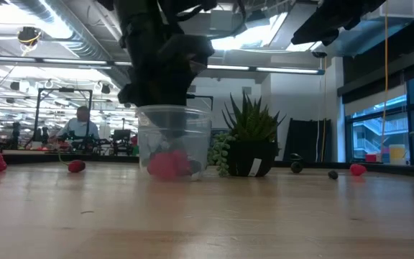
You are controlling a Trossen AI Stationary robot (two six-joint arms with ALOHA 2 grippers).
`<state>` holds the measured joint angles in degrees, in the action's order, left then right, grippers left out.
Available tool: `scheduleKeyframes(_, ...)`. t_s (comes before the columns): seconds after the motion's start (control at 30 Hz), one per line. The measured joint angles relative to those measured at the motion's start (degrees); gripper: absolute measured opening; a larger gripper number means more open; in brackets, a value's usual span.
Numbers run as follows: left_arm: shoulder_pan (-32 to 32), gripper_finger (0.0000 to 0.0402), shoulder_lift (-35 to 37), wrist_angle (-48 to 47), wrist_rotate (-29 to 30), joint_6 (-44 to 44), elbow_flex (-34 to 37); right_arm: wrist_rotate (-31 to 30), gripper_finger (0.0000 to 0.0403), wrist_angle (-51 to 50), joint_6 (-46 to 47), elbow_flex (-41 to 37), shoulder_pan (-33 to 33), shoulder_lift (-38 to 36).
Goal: Pick and placing Produce into tupperware
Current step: Put the black cherry into the transparent container, then put the bottom blackberry into the transparent container
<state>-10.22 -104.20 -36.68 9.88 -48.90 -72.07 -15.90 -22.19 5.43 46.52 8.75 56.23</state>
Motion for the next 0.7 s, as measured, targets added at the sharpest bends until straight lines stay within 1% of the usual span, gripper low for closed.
scheduleKeyframes(0.2, 0.20, 0.0134, 0.00, 0.45, -0.17, -0.02, 0.00, 0.00, 0.0103, -0.24, -0.13, 0.00, -0.01, 0.00)
scheduleKeyframes(0.5, 0.20, 0.0137, 0.02, 0.46, -0.12, -0.02, 0.00, 0.00, 0.0103, -0.47, -0.13, 0.00, -0.01, 0.00)
scheduleKeyframes(0.6, 0.18, 0.0137, 0.29, 0.35, 2.11, 0.00, 0.00, 0.00, 0.0103, -0.47, -0.13, 0.00, 0.00, 0.00)
scheduleKeyframes(0.7, -0.08, 0.0137, 2.80, 0.20, 5.43, 0.91, 0.00, 0.00, 0.0103, -0.45, -0.13, 0.00, 0.00, 0.00)
